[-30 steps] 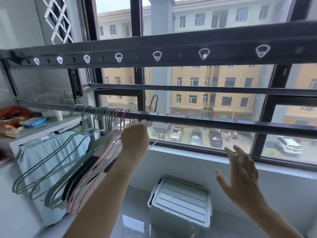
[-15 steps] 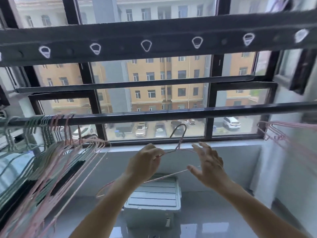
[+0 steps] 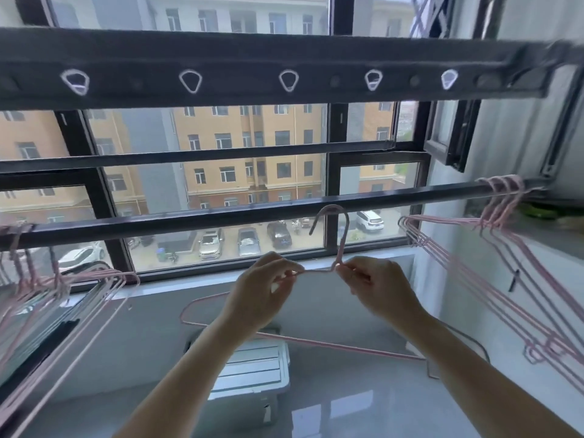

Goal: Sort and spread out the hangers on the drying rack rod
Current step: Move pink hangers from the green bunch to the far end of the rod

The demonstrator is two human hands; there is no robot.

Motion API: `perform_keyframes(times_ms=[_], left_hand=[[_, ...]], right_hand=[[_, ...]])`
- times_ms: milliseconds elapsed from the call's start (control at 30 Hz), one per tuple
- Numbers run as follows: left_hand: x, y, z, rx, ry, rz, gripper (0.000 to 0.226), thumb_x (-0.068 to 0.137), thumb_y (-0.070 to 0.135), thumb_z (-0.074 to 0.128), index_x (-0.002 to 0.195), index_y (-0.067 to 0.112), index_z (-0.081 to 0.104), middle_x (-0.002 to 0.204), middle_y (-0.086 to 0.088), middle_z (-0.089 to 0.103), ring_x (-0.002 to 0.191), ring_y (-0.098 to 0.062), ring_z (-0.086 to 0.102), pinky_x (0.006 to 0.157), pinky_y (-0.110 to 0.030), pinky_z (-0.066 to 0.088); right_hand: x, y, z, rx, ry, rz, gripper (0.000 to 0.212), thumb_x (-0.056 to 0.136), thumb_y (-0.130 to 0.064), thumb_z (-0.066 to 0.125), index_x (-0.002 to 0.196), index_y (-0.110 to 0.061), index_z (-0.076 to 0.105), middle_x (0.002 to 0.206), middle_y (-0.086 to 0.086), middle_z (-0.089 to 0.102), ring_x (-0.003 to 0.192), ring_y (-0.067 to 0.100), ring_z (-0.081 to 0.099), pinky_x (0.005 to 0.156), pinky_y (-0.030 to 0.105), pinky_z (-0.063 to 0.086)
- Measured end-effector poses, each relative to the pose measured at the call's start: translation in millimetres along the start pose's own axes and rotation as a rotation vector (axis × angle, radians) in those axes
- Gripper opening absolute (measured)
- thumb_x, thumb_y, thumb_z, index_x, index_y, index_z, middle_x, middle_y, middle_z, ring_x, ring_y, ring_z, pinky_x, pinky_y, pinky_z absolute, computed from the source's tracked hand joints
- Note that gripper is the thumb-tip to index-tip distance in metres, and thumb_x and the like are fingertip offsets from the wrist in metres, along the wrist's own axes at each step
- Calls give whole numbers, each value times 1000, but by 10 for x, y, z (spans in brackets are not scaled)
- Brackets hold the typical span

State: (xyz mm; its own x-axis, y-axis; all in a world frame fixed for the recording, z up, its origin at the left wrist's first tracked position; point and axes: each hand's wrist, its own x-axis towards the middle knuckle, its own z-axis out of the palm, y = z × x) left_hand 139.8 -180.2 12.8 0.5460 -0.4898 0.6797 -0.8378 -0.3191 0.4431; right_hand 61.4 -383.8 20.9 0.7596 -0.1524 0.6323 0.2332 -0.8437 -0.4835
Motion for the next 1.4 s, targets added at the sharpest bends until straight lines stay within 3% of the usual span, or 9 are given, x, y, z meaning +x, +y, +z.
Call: perform_keyframes(times_ms=[100,200,500,667,833,933,1167,1300,1400], left_hand=[[150,123,104,30,106,32,18,82,25,57,96,22,68,94,11,60,87,-6,61,82,-26,51],[239,237,163,71,137,57,30,81,29,54,107,16,64,106,2,60,100,-16,58,88,-31,48],[205,220,292,96,103,28,38,78,33,55,113,18,59,105,11,58,99,-4,52,87,-22,39],[180,165,263,101,117,39,43,79,46,43,110,22,60,105,18,55,99,9,43,85,-22,36],[131,137,192,116,100,32,41,80,46,43,111,24,59,107,17,56,101,5,47,88,-17,36],[108,129,156,120,84,8,42,80,47,42,112,25,59,107,19,55,102,5,47,87,-8,29],[78,107,68,111,103,-28,40,81,44,44,110,22,61,107,14,58,103,-4,53,92,-22,39],[58,102,-11,129,118,-61,39,81,43,44,110,22,61,106,18,54,101,7,46,91,-3,29],[-2,59,-140,136,156,-120,35,82,38,49,111,21,61,108,15,56,104,3,46,91,-5,29]], right_hand=[[9,58,-200,-3,99,23,44,84,-53,51,73,-15,69,50,-3,58,50,19,56,51,37,49],[92,209,-445,-57,194,76,36,87,-42,56,69,-13,67,51,1,59,49,21,56,49,37,48],[394,827,-1016,-330,305,364,36,90,-38,53,79,-9,70,59,1,54,54,21,46,44,22,22],[523,1110,-1018,-306,355,468,35,91,-36,53,82,-8,71,70,6,69,59,24,58,47,21,32],[551,1309,-924,-313,357,586,29,87,-25,53,74,-6,70,73,12,71,62,26,57,54,26,42],[516,1418,-862,-386,354,638,32,88,-29,51,73,-8,69,74,13,69,59,27,53,50,25,35],[466,1457,-860,-639,388,624,38,91,-32,44,89,-1,67,81,24,66,71,38,62,57,33,42],[396,1192,-790,-798,441,412,42,86,-26,48,92,15,55,86,35,60,75,44,59,59,41,46],[327,1037,-576,-813,431,332,49,84,-28,53,107,14,47,110,37,52,96,45,52,75,49,46]])
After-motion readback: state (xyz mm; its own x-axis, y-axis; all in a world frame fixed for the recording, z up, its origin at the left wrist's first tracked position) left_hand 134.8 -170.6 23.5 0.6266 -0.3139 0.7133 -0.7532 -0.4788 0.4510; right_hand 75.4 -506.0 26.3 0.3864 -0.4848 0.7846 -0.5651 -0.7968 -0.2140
